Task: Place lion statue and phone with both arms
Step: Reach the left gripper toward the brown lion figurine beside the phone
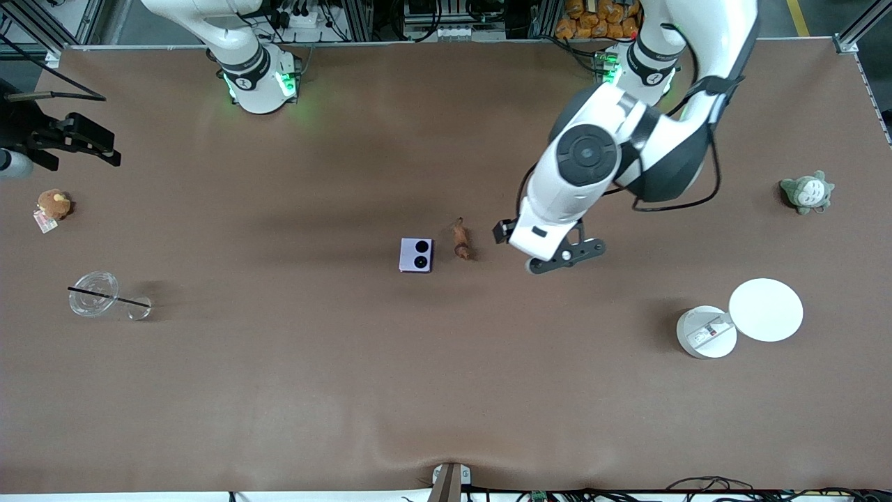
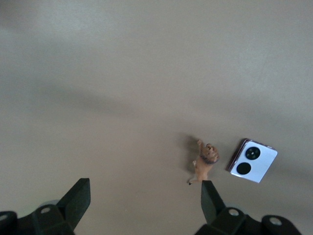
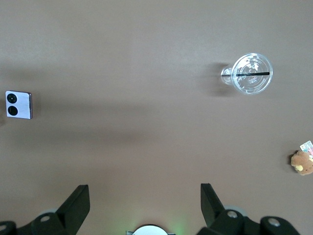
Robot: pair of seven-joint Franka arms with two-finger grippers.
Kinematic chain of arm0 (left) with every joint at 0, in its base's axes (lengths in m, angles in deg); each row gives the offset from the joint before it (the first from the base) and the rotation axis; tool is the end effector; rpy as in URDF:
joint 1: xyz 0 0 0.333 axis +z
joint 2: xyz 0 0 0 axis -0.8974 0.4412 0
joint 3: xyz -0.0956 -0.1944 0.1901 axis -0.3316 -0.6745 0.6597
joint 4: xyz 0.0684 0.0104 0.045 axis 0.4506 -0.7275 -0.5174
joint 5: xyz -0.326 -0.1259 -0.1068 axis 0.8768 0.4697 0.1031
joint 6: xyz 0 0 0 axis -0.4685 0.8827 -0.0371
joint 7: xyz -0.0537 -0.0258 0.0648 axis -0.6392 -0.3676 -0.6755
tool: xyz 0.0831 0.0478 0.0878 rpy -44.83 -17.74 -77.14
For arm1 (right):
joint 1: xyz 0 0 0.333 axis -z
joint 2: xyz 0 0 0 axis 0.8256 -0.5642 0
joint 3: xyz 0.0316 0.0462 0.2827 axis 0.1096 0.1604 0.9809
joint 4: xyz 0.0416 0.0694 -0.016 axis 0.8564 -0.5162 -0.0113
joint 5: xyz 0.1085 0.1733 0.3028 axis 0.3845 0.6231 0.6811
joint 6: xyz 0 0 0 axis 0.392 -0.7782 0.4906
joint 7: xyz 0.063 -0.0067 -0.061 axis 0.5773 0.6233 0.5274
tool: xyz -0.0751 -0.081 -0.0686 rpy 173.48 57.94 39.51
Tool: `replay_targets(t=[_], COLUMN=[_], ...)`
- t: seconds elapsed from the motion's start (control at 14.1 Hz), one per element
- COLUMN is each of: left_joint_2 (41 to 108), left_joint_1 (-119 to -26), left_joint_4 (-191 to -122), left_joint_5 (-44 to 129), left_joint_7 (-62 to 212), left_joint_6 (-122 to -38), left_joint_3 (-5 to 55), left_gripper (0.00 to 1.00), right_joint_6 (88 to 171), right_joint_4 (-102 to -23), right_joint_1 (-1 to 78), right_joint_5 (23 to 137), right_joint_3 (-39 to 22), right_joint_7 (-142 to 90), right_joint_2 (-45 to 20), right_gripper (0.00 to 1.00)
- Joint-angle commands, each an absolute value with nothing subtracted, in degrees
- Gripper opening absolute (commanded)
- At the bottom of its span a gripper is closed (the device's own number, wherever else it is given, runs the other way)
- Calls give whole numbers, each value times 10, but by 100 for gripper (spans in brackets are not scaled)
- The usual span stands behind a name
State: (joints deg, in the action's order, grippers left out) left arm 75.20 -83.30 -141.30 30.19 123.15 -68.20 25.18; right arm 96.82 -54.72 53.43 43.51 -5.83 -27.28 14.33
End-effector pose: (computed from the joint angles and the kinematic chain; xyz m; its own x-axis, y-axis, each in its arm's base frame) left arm 0.5244 -0.3650 0.3813 0.9478 0.2979 -0.1138 0.2986 -0.9543 -0.0114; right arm 0.4953 -0.0016 0.5864 0.9944 0.0651 -0.0831 0.0639 -0.9978 -0.0178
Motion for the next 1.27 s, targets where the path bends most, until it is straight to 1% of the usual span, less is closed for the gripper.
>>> replay_targets(t=[0.0,0.35,0.57,1.06,1.2], left_joint_2=[784,805,819,851,862], left_joint_1=[-852,-875,-886,-911,-918], left_joint_4=[-1386,-1386,-1386,-1387,-1387], left_joint_5=[284,265,264,225,220], left_joint_7=[1265,1299,1311,1347,1366], left_joint_6=[-703,-730,-755,-777,-796], left_joint_3=[256,258,258,258,258], left_gripper=[100,100,100,100,100], right_joint_6=[967,965,965,964,964], right_joint_4=[-544,-543,-544,-543,-543], right_joint_1=[531,528,512,518,517], right_joint_5=[442,442,442,442,442], right_joint_3=[-58,-58,-57,-59,-59], right_joint_7=[-268,-270,-269,-272,-273], right_joint_2=[139,126,111,111,111], right_gripper=[100,100,100,100,100])
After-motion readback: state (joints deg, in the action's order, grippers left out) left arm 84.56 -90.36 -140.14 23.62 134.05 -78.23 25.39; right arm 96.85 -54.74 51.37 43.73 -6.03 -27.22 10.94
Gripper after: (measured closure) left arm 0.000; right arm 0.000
